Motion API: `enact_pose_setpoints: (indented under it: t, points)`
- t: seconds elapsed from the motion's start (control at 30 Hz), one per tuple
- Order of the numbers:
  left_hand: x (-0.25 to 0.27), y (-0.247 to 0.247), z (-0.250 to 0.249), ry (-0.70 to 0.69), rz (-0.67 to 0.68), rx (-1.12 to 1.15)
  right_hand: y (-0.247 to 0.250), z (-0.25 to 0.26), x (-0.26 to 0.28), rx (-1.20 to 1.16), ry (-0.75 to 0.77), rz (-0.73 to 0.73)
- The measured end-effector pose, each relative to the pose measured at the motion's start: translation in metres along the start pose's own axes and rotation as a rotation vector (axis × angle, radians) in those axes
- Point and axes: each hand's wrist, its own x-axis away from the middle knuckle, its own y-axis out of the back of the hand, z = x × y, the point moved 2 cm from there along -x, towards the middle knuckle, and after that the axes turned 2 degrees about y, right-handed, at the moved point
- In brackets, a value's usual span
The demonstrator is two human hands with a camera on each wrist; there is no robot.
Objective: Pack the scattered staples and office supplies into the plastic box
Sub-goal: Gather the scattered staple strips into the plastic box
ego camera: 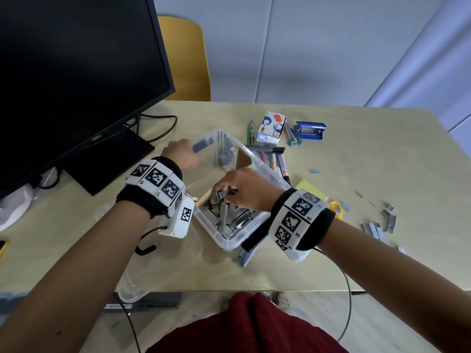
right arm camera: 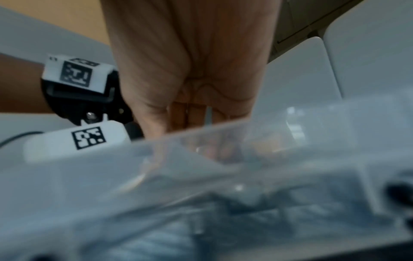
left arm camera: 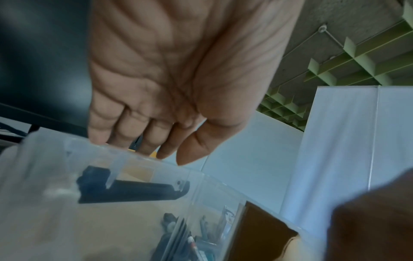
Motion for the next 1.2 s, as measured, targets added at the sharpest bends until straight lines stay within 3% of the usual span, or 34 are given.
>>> enact_pose_setpoints:
  t: [0.17,0.3,0.43,0.5,0.6,0.77,0.93,1.03,1.2]
  points:
    - [-0.002,0.0,-0.002,0.021,0.01,-0.016,-0.021,0.016,0.005,0.036,0.171,0.207]
    - [-0.004,-0.001,-0.002,0.03,0.002,-0.001,-0.022,0.008,0.003,0.171,0.094,0.138]
    - [-0.006,-0.002,-0.004,0.064,0.008,0.052,-0.014,0.002,0.018,-0.017,0.061,0.121]
    - [-0.003,-0.001,-0.013,0.046,-0.004,0.107,-0.001,0.0,0.033,-0.162,0.056,0.027]
    - [0.01,-0.001,-0.043,-0.1,-0.035,0.224,0.025,-0.016,0.06,-0.245,0.055,-0.269]
    - [0.055,-0.01,-0.117,-0.397,-0.054,0.371,0.055,-0.07,0.119,-0.328,-0.257,-0.515]
    - [0.081,-0.056,-0.186,-0.556,0.121,0.372,0.06,-0.151,0.194,-0.218,-0.641,-0.566]
    - [0.085,-0.104,-0.217,-0.547,0.272,0.301,0.049,-0.193,0.242,-0.192,-0.84,-0.487]
    - [0.082,-0.18,-0.252,-0.444,0.448,0.164,0.031,-0.223,0.29,-0.184,-0.919,-0.356]
